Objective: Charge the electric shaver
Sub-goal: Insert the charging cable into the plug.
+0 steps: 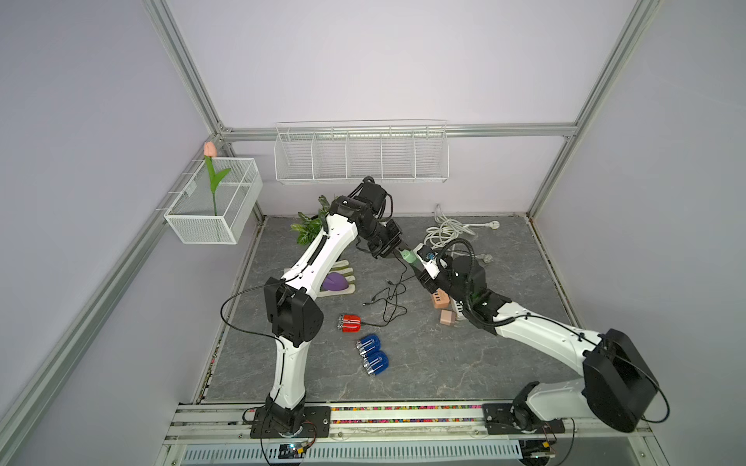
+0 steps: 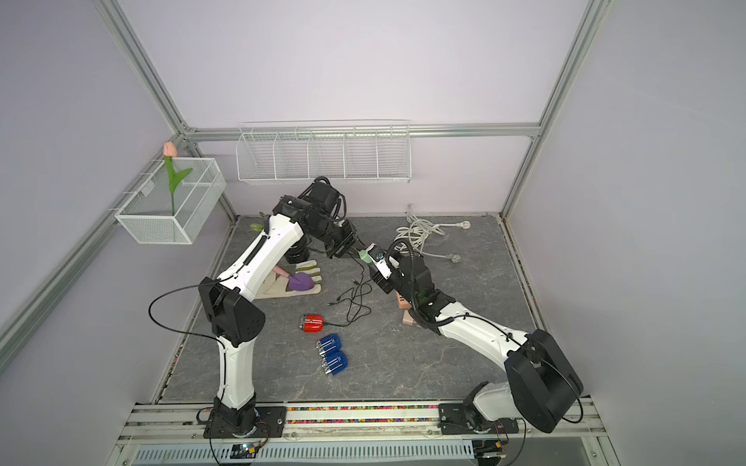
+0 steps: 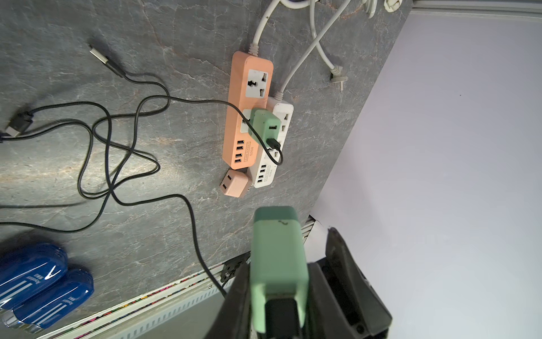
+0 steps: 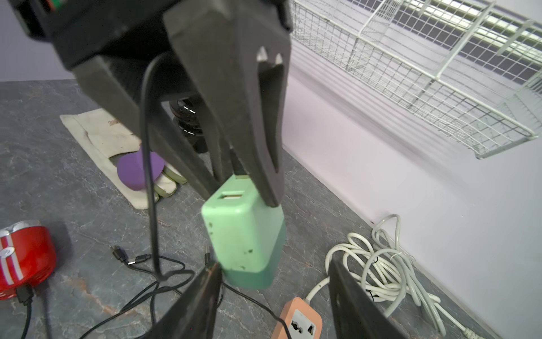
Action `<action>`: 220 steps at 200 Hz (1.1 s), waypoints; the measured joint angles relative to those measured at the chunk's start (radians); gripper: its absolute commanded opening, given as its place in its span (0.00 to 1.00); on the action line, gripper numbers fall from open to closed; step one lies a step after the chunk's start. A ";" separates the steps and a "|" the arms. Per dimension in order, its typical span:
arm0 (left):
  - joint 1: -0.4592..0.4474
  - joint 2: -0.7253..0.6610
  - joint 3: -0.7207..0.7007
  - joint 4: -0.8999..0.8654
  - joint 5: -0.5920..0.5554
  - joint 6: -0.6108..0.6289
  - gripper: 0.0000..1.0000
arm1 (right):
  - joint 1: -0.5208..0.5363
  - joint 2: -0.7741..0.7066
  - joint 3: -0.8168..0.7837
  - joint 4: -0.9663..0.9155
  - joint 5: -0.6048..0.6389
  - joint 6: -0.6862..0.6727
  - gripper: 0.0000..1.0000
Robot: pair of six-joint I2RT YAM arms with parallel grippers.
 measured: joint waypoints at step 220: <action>-0.013 0.000 -0.006 0.012 -0.063 -0.081 0.00 | 0.050 0.105 0.111 -0.029 0.048 -0.081 0.07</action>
